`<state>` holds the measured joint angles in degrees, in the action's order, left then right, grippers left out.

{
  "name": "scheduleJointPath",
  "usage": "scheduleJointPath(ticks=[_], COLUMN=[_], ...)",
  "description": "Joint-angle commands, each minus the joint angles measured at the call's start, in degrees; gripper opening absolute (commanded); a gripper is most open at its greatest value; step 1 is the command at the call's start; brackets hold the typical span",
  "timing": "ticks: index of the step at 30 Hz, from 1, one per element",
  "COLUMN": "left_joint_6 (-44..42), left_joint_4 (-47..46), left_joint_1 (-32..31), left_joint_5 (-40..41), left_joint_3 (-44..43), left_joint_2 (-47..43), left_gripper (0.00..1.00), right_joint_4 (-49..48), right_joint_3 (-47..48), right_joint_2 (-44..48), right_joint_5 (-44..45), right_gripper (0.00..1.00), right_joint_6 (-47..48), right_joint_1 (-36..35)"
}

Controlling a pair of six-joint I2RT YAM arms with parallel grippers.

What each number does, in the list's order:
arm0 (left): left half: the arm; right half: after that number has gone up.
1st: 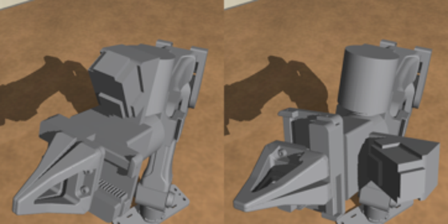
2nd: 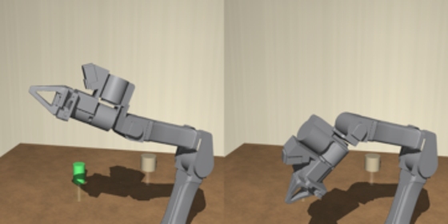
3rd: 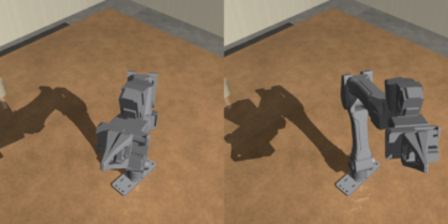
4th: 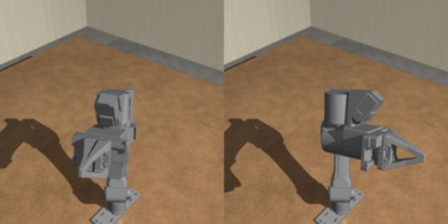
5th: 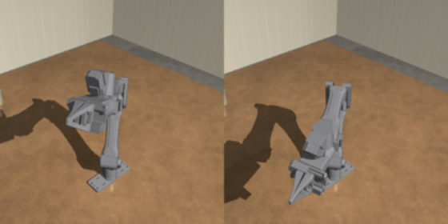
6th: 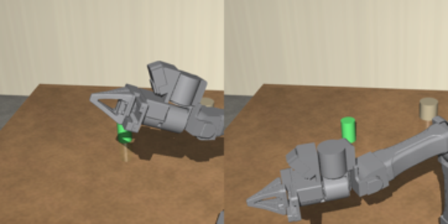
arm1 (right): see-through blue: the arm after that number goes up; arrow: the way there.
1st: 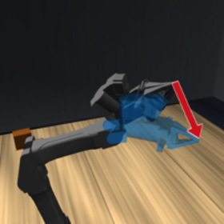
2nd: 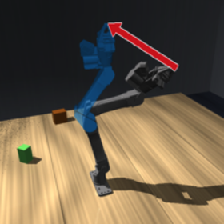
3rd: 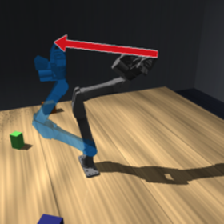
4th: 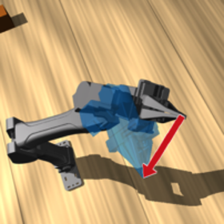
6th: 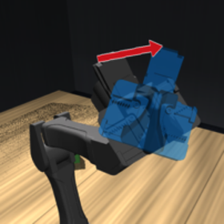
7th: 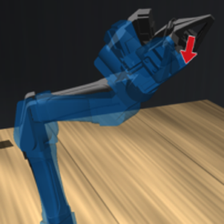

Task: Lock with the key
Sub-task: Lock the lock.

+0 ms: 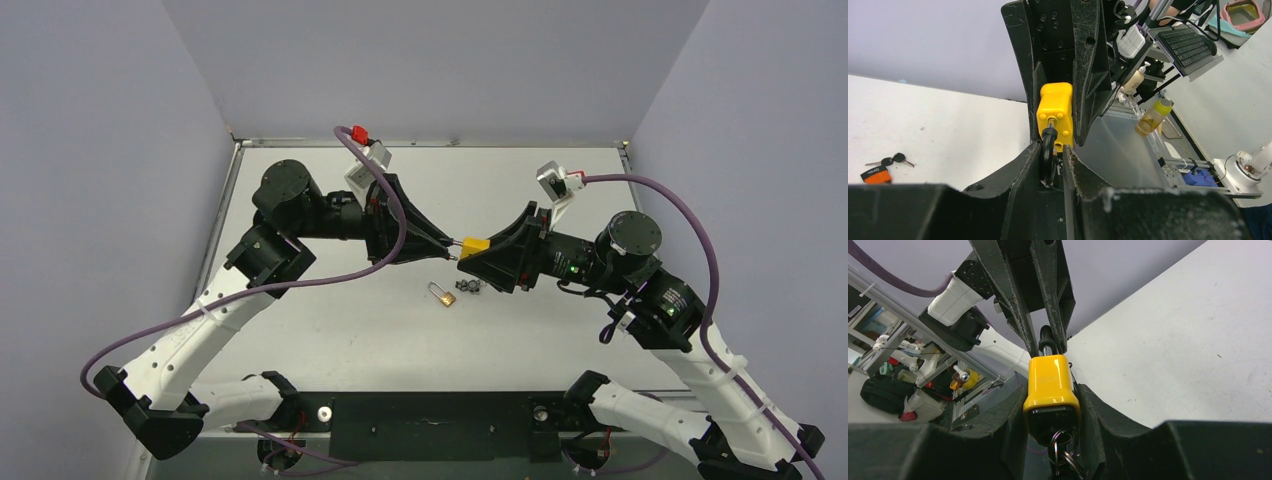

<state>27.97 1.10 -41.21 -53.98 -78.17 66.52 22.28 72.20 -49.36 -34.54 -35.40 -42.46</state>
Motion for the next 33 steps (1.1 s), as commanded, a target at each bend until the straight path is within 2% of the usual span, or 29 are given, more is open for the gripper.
scheduleJointPath(ticks=[1, 15, 22, 33], left_joint_6=[-0.4, 1.7, 6.4, 8.4], left_joint_4=[0.7, 1.4, -3.8, -4.8], left_joint_1=[-0.5, -0.5, -0.6, -2.4], left_joint_5=[-1.1, -2.0, -2.2, -0.8], left_joint_3=[-2.5, -3.3, -3.5, -4.0], left_joint_2=[-2.4, -1.3, -0.5, 2.1], left_gripper=[0.20, 0.20, 0.20, 0.20], right_joint_4=[-2.8, -1.2, -1.1, -1.1], right_joint_3=[3.0, 4.3, 4.2, 3.4], right_joint_2=[1.1, 1.6, 1.3, 1.4], right_joint_5=[5.2, 6.7, 6.5, 6.9], right_gripper=[0.00, 0.00, 0.00, 0.00], right_joint_6=[0.7, 3.7, 5.2, 6.2], right_joint_1=[0.3, 0.3, 0.2, 0.2])
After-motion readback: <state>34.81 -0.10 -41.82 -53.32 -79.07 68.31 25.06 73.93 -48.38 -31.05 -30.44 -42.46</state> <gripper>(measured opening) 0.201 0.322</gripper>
